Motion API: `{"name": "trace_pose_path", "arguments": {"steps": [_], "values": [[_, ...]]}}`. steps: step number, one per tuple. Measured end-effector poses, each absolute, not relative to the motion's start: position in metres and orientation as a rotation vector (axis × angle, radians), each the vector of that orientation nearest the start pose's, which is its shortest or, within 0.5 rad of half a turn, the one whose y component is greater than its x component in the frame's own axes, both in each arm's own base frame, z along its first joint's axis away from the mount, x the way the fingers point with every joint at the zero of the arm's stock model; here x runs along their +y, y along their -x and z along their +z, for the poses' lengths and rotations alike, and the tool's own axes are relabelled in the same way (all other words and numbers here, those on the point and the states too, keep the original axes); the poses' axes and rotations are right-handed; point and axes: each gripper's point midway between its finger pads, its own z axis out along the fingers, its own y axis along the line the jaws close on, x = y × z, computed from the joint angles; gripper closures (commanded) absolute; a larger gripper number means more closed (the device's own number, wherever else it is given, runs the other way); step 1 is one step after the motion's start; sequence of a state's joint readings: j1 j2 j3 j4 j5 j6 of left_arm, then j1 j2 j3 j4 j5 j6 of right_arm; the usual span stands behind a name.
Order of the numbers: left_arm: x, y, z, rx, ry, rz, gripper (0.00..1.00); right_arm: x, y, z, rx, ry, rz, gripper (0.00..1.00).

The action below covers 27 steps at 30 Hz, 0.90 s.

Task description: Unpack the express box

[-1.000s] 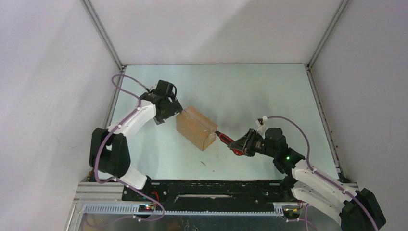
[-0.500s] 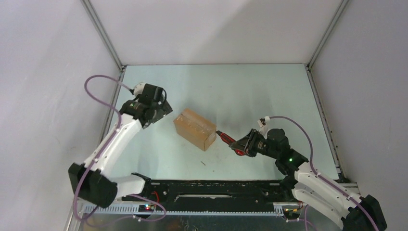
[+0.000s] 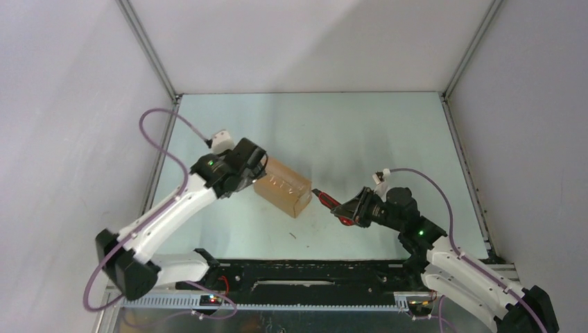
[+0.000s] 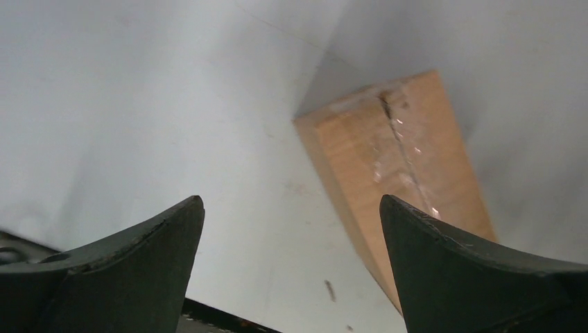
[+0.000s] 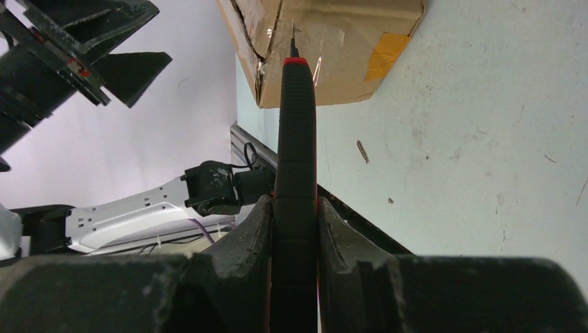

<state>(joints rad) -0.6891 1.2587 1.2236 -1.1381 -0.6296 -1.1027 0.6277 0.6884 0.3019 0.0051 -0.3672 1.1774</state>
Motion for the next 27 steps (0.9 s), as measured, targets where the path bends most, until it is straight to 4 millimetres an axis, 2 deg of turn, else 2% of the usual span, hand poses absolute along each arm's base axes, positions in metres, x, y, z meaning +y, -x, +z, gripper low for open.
{"name": "trace_pose_path", "arguments": {"steps": [4, 7, 10, 13, 18, 22, 27], "values": [[-0.123, -0.243, 0.193, 2.306, 0.699, -0.148, 0.00, 0.239, -0.155, 0.147, 2.244, -0.327, 1.456, 1.00], [-0.142, -0.255, 0.201, 2.315, 0.707, -0.237, 0.00, 0.242, -0.153, 0.146, 2.249, -0.324, 1.459, 1.00], [-0.166, -0.267, 0.190, 2.366, 0.716, -0.296, 0.01, 0.244, -0.152, 0.146, 2.252, -0.323, 1.459, 1.00], [-0.180, -0.265, 0.165, 2.459, 0.752, -0.285, 0.05, 0.246, -0.152, 0.145, 2.251, -0.323, 1.456, 1.00], [-0.186, -0.257, 0.136, 2.566, 0.833, -0.221, 0.13, 0.247, -0.151, 0.146, 2.245, -0.317, 1.455, 1.00], [-0.190, -0.255, 0.133, 2.581, 0.876, -0.230, 0.24, 0.248, -0.151, 0.146, 2.243, -0.316, 1.450, 1.00], [-0.192, -0.253, 0.132, 2.589, 0.912, -0.244, 0.31, 0.249, -0.152, 0.148, 2.231, -0.310, 1.456, 1.00]]}}
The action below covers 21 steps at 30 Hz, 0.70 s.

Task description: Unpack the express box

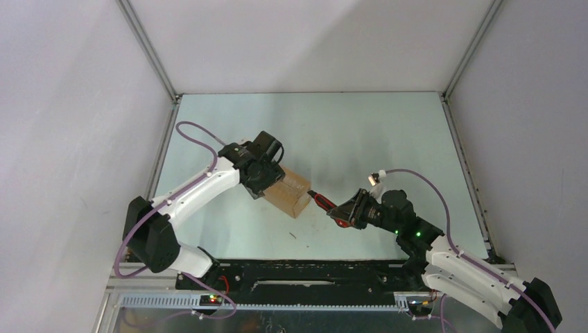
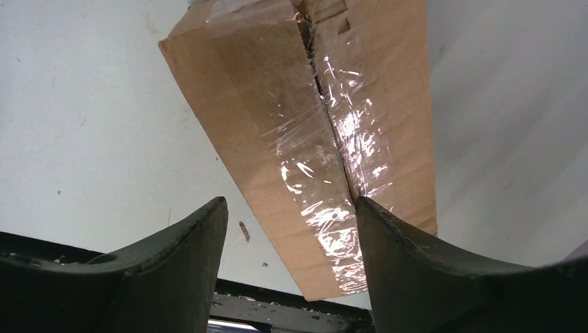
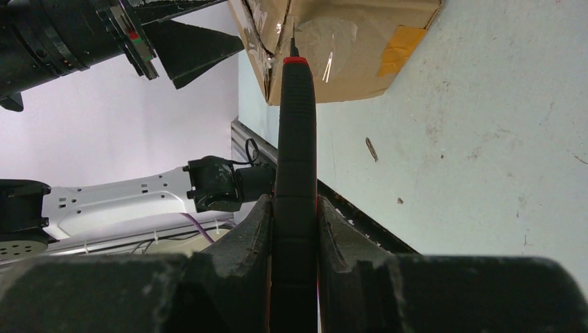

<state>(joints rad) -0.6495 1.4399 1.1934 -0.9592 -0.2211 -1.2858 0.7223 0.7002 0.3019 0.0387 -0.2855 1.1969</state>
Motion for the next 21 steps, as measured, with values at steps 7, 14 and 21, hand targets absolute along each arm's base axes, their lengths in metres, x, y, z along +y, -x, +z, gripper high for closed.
{"name": "trace_pose_path", "arguments": {"steps": [7, 14, 21], "values": [[-0.195, -0.251, 0.132, 2.596, 0.944, -0.259, 0.51, 0.250, -0.152, 0.148, 2.232, -0.310, 1.457, 1.00], [-0.195, -0.251, 0.134, 2.605, 0.946, -0.249, 0.63, 0.251, -0.151, 0.148, 2.233, -0.310, 1.463, 1.00], [-0.198, -0.252, 0.141, 2.610, 0.936, -0.267, 0.68, 0.252, -0.150, 0.159, 2.193, -0.303, 1.500, 1.00]]}}
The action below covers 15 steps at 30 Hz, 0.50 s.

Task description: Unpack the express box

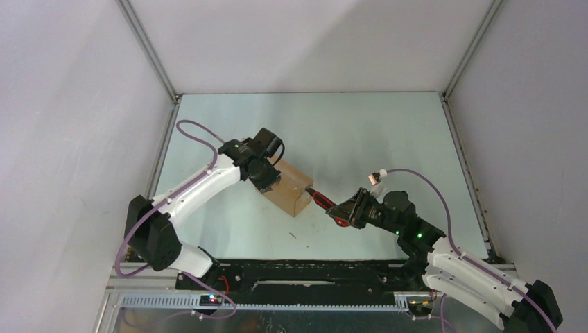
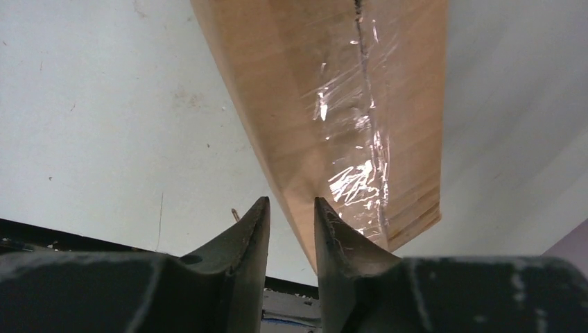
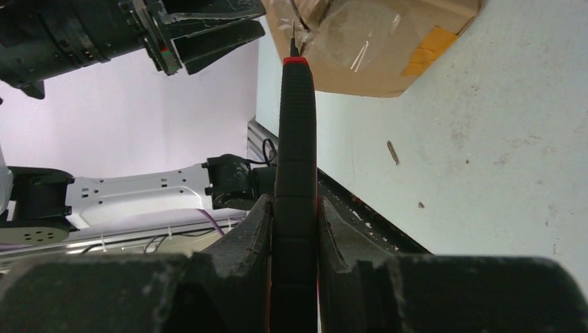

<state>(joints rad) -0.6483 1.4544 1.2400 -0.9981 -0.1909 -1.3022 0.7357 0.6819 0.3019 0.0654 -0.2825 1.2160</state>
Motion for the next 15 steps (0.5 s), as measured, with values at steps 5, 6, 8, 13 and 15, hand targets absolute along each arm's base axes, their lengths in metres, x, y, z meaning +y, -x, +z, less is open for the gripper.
{"name": "trace_pose_path", "arguments": {"steps": [5, 6, 8, 13, 15], "values": [[-0.200, -0.250, 0.139, 2.624, 0.935, -0.272, 0.68, 0.254, -0.150, 0.166, 2.167, -0.303, 1.520, 1.00], [-0.200, -0.250, 0.139, 2.624, 0.935, -0.272, 0.64, 0.254, -0.150, 0.166, 2.166, -0.306, 1.519, 1.00], [-0.201, -0.250, 0.139, 2.626, 0.934, -0.274, 0.46, 0.253, -0.151, 0.165, 2.166, -0.320, 1.517, 1.00], [-0.202, -0.250, 0.139, 2.631, 0.926, -0.282, 0.13, 0.248, -0.151, 0.158, 2.158, -0.366, 1.509, 1.00], [-0.202, -0.250, 0.140, 2.630, 0.927, -0.286, 0.09, 0.246, -0.150, 0.154, 2.160, -0.383, 1.509, 1.00]]}}
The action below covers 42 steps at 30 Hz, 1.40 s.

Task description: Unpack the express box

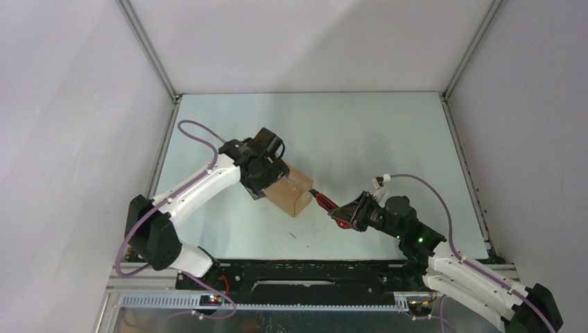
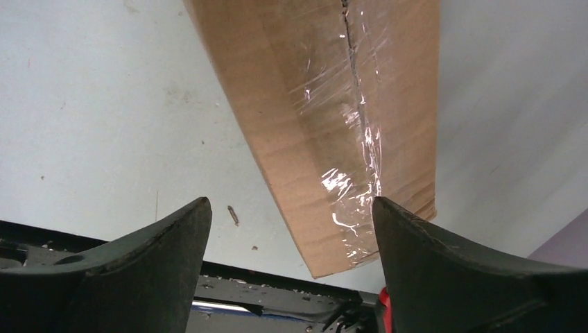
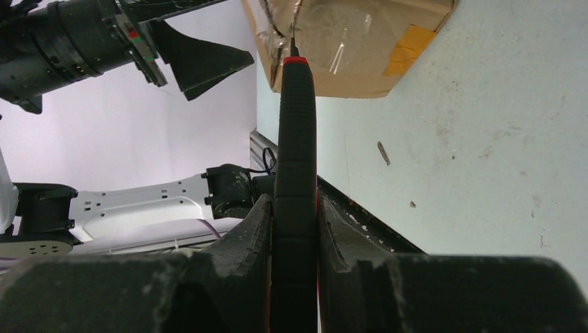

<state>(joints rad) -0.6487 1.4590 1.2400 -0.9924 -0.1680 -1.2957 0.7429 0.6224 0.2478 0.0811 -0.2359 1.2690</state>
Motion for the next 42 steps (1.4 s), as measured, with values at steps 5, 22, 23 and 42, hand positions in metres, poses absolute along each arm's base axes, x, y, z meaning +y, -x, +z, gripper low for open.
{"name": "trace_pose_path", "arguments": {"steps": [5, 22, 23, 42], "values": [[-0.209, -0.251, 0.142, 2.632, 0.918, -0.331, 0.09, 0.248, -0.152, 0.141, 2.181, -0.420, 1.513, 1.00], [-0.219, -0.250, 0.126, 2.693, 0.946, -0.325, 0.35, 0.251, -0.153, 0.144, 2.152, -0.417, 1.550, 1.00], [-0.219, -0.249, 0.125, 2.694, 0.948, -0.321, 0.38, 0.251, -0.154, 0.144, 2.152, -0.417, 1.550, 1.00], [-0.213, -0.241, 0.125, 2.721, 0.956, -0.273, 0.78, 0.250, -0.150, 0.153, 2.113, -0.395, 1.582, 1.00]]}}
